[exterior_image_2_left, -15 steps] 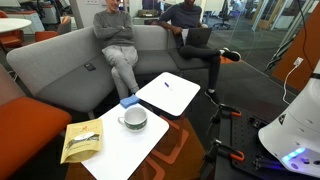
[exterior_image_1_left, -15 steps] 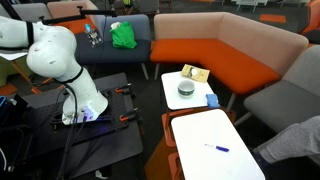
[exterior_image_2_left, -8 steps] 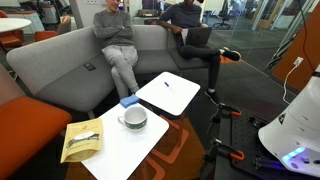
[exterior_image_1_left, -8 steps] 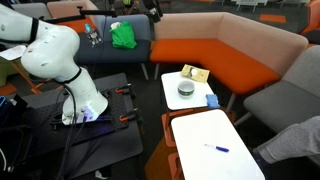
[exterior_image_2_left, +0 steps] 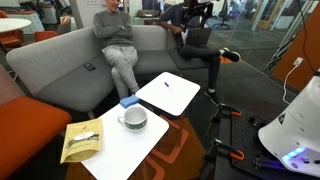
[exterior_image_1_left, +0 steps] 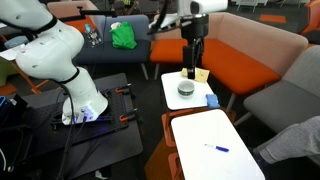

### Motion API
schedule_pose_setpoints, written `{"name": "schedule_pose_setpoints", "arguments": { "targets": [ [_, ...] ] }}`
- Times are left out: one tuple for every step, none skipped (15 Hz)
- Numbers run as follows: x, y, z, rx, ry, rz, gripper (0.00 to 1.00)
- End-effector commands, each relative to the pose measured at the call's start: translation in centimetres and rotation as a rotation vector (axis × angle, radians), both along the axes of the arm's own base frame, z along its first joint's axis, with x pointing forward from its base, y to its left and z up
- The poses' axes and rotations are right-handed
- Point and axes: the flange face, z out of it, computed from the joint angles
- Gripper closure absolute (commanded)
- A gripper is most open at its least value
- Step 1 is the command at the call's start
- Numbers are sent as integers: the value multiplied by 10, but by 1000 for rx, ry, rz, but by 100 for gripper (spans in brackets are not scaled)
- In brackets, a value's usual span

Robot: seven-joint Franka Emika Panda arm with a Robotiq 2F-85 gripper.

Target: Pick up the blue pen from the table on the right and put it inside the green and white mug

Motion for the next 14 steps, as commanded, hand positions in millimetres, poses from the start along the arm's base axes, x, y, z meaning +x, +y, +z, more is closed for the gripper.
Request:
{"name": "schedule_pose_setpoints", "arguments": {
  "targets": [
    [41, -22, -36, 40, 75, -63, 0],
    [48, -26, -50, 65, 109, -53, 0],
    [53, -32, -65, 68, 145, -54, 0],
    [55, -37, -79, 86, 180, -57, 0],
    [55, -41, -93, 98, 208, -61, 0],
    [55, -44, -104, 114, 228, -67, 0],
    [54, -46, -115, 122, 245, -81, 0],
    [53, -47, -122, 133, 257, -90, 0],
    [49, -47, -123, 106, 224, -83, 0],
    [50, -48, -128, 111, 233, -87, 0],
    [51, -48, -129, 112, 234, -89, 0],
    [52, -48, -128, 113, 234, -90, 0],
    [53, -48, -126, 113, 235, -90, 0],
    [54, -48, -126, 113, 237, -90, 0]
  ]
}}
